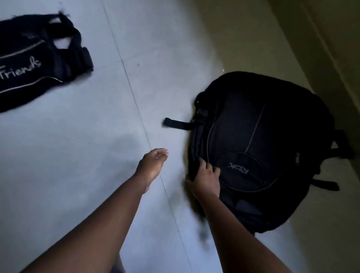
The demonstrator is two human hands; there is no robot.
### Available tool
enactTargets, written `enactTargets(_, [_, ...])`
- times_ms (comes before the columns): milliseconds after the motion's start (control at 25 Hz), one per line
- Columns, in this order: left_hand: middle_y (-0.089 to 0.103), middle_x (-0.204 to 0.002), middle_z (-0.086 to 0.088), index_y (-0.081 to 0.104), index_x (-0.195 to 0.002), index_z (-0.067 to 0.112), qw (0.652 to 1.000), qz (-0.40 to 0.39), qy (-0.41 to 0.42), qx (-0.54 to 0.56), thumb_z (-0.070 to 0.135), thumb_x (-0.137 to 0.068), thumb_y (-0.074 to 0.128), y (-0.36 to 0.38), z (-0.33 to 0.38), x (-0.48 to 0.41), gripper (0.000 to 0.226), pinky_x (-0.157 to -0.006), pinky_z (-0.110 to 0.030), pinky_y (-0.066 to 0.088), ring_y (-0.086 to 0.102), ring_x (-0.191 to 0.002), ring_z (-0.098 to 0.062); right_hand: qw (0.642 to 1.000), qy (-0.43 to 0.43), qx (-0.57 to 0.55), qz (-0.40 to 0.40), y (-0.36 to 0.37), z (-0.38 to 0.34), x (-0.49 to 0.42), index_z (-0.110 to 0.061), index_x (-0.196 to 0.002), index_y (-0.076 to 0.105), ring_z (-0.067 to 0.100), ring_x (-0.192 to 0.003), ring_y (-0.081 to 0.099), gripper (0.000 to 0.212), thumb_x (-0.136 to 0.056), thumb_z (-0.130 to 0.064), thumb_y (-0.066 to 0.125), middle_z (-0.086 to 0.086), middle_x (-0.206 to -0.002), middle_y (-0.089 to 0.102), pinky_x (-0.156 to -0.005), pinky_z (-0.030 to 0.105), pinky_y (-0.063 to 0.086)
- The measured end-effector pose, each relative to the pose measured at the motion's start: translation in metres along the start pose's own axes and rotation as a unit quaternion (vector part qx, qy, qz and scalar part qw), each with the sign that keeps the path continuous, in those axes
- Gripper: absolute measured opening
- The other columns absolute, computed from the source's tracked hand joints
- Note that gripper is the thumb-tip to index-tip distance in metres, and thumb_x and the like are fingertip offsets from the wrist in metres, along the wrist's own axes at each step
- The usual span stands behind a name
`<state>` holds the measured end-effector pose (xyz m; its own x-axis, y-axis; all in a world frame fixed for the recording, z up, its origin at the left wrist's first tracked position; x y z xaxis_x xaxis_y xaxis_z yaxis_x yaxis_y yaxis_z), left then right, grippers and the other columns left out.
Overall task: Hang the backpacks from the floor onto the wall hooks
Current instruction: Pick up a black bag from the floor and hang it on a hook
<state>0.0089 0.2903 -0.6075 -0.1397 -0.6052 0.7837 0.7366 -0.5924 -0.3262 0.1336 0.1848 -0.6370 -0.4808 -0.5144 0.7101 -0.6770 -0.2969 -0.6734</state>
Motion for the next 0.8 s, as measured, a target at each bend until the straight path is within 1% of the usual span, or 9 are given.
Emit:
enactTargets(40, [0.062, -0.127, -0.001, 0.062, -0.115, 0.018, 1.0, -0.007, 0.0, 0.0, 0.026, -0.092, 0.051, 0.001, -0.005, -0.009, 0.027, -0.091, -0.021, 0.035, 0.053, -0.119, -0.016, 0.998, -0.002, 0.047, 0.043, 0.004, -0.001, -0.006, -0.014, -0.14, 0.034, 0.033, -0.123, 0.038, 0.049, -0.091, -0.017, 0.038, 0.01, -0.134, 0.049, -0.094, 0.038, 0.042])
enactTargets(80, [0.062, -0.126, 0.0, 0.063, -0.115, 0.019, 1.0, -0.013, -0.001, 0.003, 0.026, -0.092, 0.051, 0.002, -0.007, -0.012, 0.027, -0.09, -0.021, 0.035, 0.054, -0.118, -0.015, 0.993, -0.013, 0.075, 0.087, 0.003, -0.002, -0.007, -0.012, -0.133, 0.044, 0.034, -0.116, 0.044, 0.049, -0.088, -0.013, 0.024, 0.012, -0.125, 0.057, -0.088, 0.039, 0.043])
enactTargets(120, [0.062, -0.126, 0.0, 0.063, -0.115, 0.019, 1.0, -0.018, -0.005, 0.005, 0.026, -0.092, 0.05, -0.005, -0.007, -0.014, 0.027, -0.09, -0.021, 0.035, 0.054, -0.118, -0.015, 0.99, -0.036, 0.075, 0.115, 0.002, -0.011, -0.008, -0.01, -0.125, 0.053, 0.035, -0.109, 0.05, 0.056, -0.083, -0.011, 0.017, 0.014, -0.115, 0.064, -0.084, 0.039, 0.044])
enactTargets(200, [0.062, -0.126, 0.001, 0.063, -0.115, 0.02, 1.0, -0.025, -0.009, 0.011, 0.026, -0.092, 0.049, -0.028, -0.005, -0.012, 0.028, -0.09, -0.021, 0.036, 0.054, -0.118, -0.015, 0.989, -0.081, 0.042, 0.112, -0.004, -0.04, -0.003, -0.009, -0.118, 0.059, 0.033, -0.107, 0.052, 0.049, -0.083, -0.006, 0.027, 0.015, -0.108, 0.067, -0.084, 0.038, 0.045])
enactTargets(320, [0.061, -0.128, 0.0, 0.061, -0.117, 0.019, 0.999, -0.001, -0.018, 0.049, 0.023, -0.092, 0.049, -0.089, 0.009, 0.004, 0.028, -0.084, -0.02, 0.035, 0.055, -0.117, -0.014, 0.987, -0.145, 0.046, 0.054, -0.022, -0.106, 0.016, -0.012, -0.128, 0.053, 0.031, -0.113, 0.049, 0.046, -0.084, -0.002, 0.043, 0.013, -0.117, 0.063, -0.095, 0.036, 0.04])
enactTargets(440, [0.06, -0.13, -0.001, 0.059, -0.121, 0.017, 0.998, 0.023, -0.01, 0.056, 0.02, -0.092, 0.049, -0.164, 0.031, 0.01, 0.031, -0.085, -0.02, 0.035, 0.054, -0.118, -0.015, 0.98, -0.176, 0.041, 0.084, -0.054, -0.185, 0.022, -0.01, -0.13, 0.05, 0.034, -0.111, 0.052, 0.047, -0.084, -0.001, 0.044, 0.016, -0.118, 0.061, -0.096, 0.038, 0.039])
enactTargets(560, [0.058, -0.131, -0.006, 0.055, -0.125, 0.015, 0.997, 0.063, 0.032, 0.033, 0.016, -0.092, 0.048, -0.254, 0.057, -0.004, 0.033, -0.089, -0.022, 0.037, 0.053, -0.121, -0.019, 0.972, -0.202, 0.016, 0.116, -0.092, -0.275, 0.011, -0.013, -0.131, 0.047, 0.034, -0.109, 0.055, 0.045, -0.088, -0.002, 0.041, 0.015, -0.119, 0.058, -0.087, 0.038, 0.042])
enactTargets(680, [0.049, -0.14, -0.006, 0.045, -0.135, 0.015, 0.984, 0.11, 0.099, -0.094, 0.019, -0.092, 0.05, -0.326, 0.072, -0.053, 0.043, -0.103, -0.03, 0.037, 0.045, -0.129, -0.022, 0.965, -0.218, 0.004, 0.143, -0.111, -0.345, -0.023, -0.013, -0.128, 0.047, 0.036, -0.104, 0.054, 0.04, -0.09, -0.004, 0.038, 0.017, -0.114, 0.054, -0.075, 0.036, 0.039])
enactTargets(800, [0.037, -0.147, -0.002, 0.034, -0.141, 0.019, 0.936, 0.152, 0.156, -0.277, 0.022, -0.09, 0.051, -0.376, 0.078, -0.118, 0.054, -0.109, -0.036, 0.035, 0.036, -0.134, -0.023, 0.957, -0.254, 0.05, 0.131, -0.089, -0.398, -0.065, -0.013, -0.132, 0.043, 0.034, -0.106, 0.052, 0.042, -0.091, -0.006, 0.038, 0.017, -0.113, 0.052, -0.077, 0.038, 0.042])
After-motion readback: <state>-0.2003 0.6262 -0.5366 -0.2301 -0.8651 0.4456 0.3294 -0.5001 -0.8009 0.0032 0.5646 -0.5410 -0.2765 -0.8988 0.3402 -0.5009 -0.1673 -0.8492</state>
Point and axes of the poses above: each hand's wrist, its own x-axis away from the middle knuckle, its own y-axis out of the palm, z = x × y, the point moved 5 cm from there along -x, towards the middle knuckle
